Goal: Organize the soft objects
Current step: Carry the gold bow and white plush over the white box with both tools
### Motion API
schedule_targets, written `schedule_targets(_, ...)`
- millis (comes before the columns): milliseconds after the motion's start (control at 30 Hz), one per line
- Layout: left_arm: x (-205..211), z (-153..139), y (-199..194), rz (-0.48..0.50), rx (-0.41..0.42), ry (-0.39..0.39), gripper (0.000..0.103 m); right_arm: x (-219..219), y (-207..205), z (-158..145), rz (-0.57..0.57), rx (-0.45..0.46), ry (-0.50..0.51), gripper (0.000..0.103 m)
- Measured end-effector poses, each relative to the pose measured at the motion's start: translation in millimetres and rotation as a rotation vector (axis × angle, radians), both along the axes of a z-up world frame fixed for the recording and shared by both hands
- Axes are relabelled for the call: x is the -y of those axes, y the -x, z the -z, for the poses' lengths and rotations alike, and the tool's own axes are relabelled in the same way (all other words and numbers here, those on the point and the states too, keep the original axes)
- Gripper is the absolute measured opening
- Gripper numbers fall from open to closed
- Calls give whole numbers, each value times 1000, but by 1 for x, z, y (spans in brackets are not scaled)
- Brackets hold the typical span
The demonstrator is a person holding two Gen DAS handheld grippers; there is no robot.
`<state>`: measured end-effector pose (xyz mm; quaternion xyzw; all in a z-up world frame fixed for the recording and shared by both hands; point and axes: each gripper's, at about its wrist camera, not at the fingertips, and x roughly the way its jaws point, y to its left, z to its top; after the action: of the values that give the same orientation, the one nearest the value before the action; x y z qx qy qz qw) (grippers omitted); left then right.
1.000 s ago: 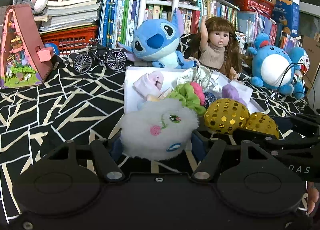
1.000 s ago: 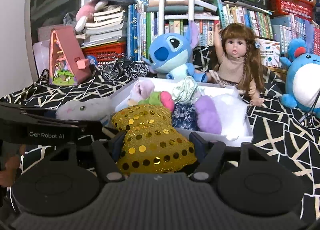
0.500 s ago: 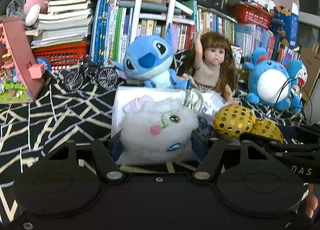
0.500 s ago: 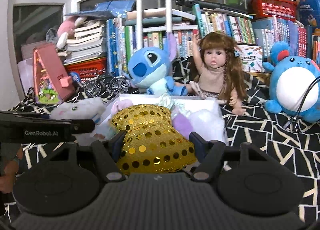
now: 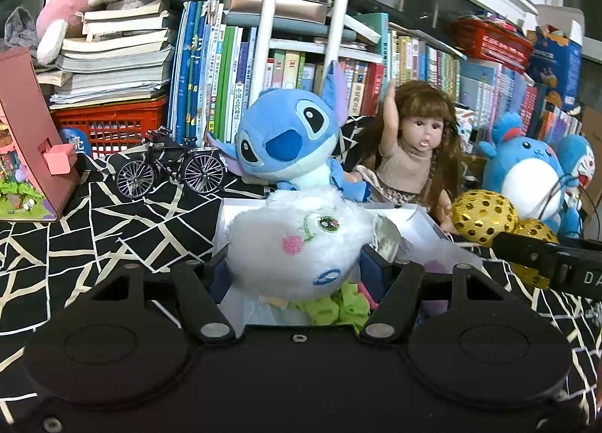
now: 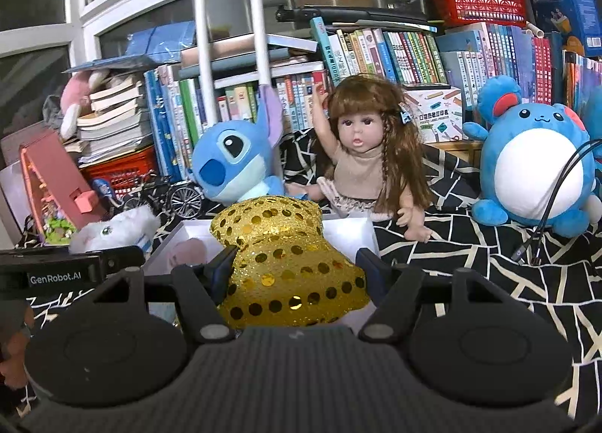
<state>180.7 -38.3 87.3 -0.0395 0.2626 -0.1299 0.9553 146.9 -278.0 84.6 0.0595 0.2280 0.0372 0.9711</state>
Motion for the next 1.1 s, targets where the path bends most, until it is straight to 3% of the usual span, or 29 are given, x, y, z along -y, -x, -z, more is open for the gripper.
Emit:
schedule_targets(400,3,6,-26,-32,-19,1,65,10,-21,4,36,-44,-57,70)
schedule_targets(1100,22,15,-52,-21,-42,-8,65,-3,-48,7,30,-85,-72,71)
